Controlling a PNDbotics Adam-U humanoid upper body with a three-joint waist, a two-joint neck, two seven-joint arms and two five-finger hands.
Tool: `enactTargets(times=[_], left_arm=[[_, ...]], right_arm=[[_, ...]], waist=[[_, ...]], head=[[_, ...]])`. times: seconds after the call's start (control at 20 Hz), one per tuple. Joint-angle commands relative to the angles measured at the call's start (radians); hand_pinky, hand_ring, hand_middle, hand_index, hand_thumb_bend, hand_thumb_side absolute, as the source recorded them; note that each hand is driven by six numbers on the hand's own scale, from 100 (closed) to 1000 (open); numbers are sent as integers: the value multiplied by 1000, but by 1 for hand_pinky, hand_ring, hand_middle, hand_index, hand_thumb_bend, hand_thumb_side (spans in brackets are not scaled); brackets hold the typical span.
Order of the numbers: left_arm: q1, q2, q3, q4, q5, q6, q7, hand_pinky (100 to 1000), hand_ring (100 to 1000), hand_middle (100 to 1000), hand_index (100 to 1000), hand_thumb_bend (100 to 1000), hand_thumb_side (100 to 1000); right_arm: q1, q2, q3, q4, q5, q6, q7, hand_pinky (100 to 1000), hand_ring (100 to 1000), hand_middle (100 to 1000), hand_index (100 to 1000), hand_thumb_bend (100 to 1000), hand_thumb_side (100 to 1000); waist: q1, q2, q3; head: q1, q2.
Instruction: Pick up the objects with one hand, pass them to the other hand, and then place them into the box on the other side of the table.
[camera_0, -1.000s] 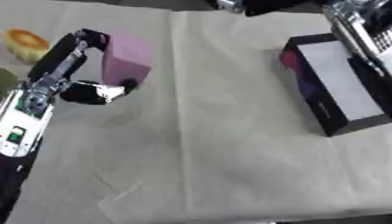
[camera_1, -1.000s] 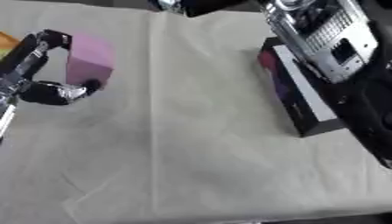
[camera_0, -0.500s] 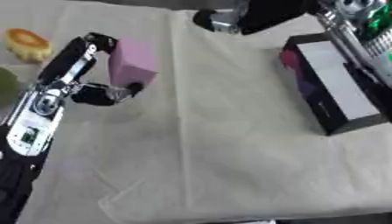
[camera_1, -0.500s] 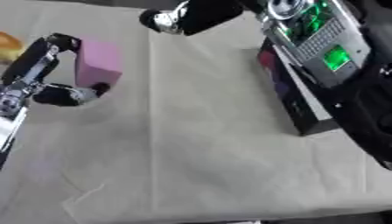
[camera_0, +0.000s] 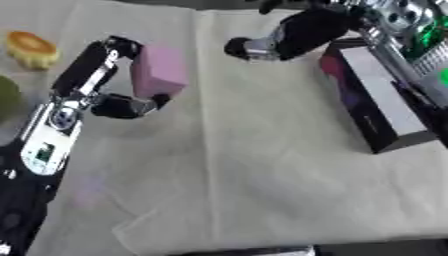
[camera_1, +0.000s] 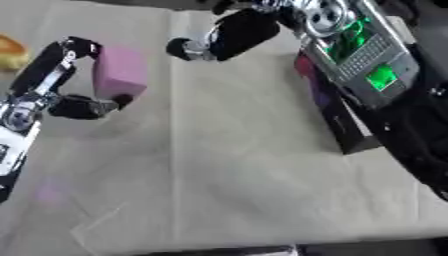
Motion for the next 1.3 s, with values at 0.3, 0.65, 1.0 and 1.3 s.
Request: enactTargets(times=[0.3, 0.65, 1.0, 1.3], left_arm=[[-26, -33, 2, -23, -19, 6, 9, 681, 603, 416, 379, 100, 344], [-39, -72, -8, -35, -22, 12, -6, 680, 602, 415, 380, 100, 355], [-50, -94, -14, -36, -37, 7, -12, 680, 603, 417, 384, 100, 330], [-55, -104, -24, -38, -51, -8, -13, 681, 604, 419, 386, 100, 300]], right_arm=[[-7, 2, 1, -12, 29, 6, 32, 776, 845, 925, 932, 511, 217], [-14, 20, 15, -12, 40, 17, 55, 776, 847, 928, 934, 504, 223], [-15, 26, 23, -12, 47, 19, 72, 776, 851, 929, 935, 501, 231], [-14, 31, 30, -12, 50, 23, 84, 776, 856, 929, 936, 499, 239]], waist=[[-11, -19, 8], [-14, -13, 22], [-13, -8, 28], [-12, -5, 31]], head=[[-8, 1], [-34, 1], [-45, 1], [-54, -1]])
